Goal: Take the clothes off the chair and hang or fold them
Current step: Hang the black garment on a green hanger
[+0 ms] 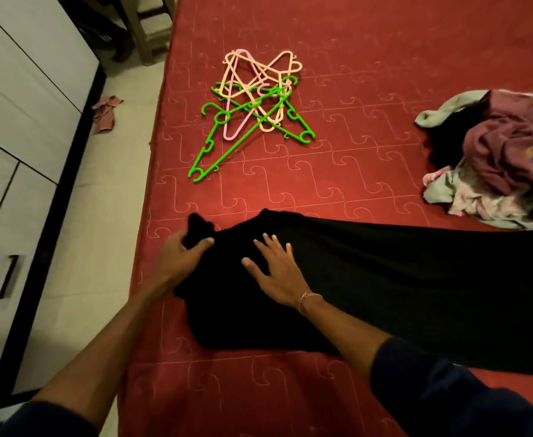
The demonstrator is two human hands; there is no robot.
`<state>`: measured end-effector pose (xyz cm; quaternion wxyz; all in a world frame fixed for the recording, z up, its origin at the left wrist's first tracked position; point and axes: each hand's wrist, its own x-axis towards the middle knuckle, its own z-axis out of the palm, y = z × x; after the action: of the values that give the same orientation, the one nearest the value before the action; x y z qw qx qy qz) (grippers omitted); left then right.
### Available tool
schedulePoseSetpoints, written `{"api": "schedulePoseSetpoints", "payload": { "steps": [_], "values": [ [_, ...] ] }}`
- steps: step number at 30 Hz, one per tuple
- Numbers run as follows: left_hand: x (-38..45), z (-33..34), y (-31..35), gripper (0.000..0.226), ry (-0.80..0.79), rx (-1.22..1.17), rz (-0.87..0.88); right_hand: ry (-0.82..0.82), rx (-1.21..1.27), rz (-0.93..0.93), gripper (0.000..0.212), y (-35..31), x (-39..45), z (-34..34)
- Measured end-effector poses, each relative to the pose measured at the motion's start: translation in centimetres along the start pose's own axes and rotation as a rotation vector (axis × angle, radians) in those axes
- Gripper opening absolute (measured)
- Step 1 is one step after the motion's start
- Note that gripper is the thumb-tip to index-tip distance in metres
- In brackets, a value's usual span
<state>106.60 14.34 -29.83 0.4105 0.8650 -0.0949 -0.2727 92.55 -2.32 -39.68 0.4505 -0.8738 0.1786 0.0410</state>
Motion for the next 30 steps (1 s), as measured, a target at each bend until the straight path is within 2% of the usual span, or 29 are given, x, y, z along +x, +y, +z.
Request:
{"api": "schedulePoseSetpoints", "payload": {
  "steps": [3,5,7,9,13,16,18,21,25,26,28,30],
  "values": [
    [-0.9,4.7,3.1,0.024,-0.145,-0.018,0.061,0.113,0.553,0.102,0.073,-2.8,-1.0,-1.2],
    [-1.5,7.8,4.3,0.038,-0.186,-0.020,0.065,0.145,0.846,0.205,0.058,-4.0,-1.5,-2.8],
    [-2.1,10.5,5.6,0.047,-0.262,-0.080,0.024,0.143,1.024,0.315,0.052,-3.5,-2.2,-5.3],
    [-2.5,12.5,6.4,0.043,-0.334,-0.159,0.008,0.147,1.110,0.370,0.043,-1.7,-3.4,-7.7],
    [-2.2,15.1,6.0,0.027,-0.305,-0.101,0.079,0.225,1.048,0.596,0.024,2.3,-5.9,-11.4],
    [-1.7,16.8,5.1,0.018,-0.178,0.217,0.328,0.213,1.102,0.675,0.010,4.6,-8.0,-14.5],
    [-1.6,18.1,5.0,0.033,-0.157,0.398,0.483,0.209,1.137,0.708,0.015,6.4,-9.5,-16.7],
    [-1.7,20.4,5.6,0.054,-0.225,0.572,0.593,0.200,1.133,0.742,0.039,9.1,-11.7,-19.5],
    [-2.2,24.1,6.8,0.070,-0.279,0.716,0.704,0.327,1.058,0.810,0.046,11.8,-14.8,-23.5],
    [-2.5,25.2,7.3,0.072,-0.291,0.744,0.724,0.343,1.035,0.818,0.045,12.4,-15.6,-24.6],
    [-3.0,27.4,8.3,0.077,-0.313,0.821,0.741,0.360,1.026,0.823,0.022,13.6,-17.3,-26.8],
    [-3.2,29.2,9.5,0.081,-0.329,0.893,0.743,0.333,1.028,0.797,0.014,15.3,-18.9,-28.8]
  ]
}}
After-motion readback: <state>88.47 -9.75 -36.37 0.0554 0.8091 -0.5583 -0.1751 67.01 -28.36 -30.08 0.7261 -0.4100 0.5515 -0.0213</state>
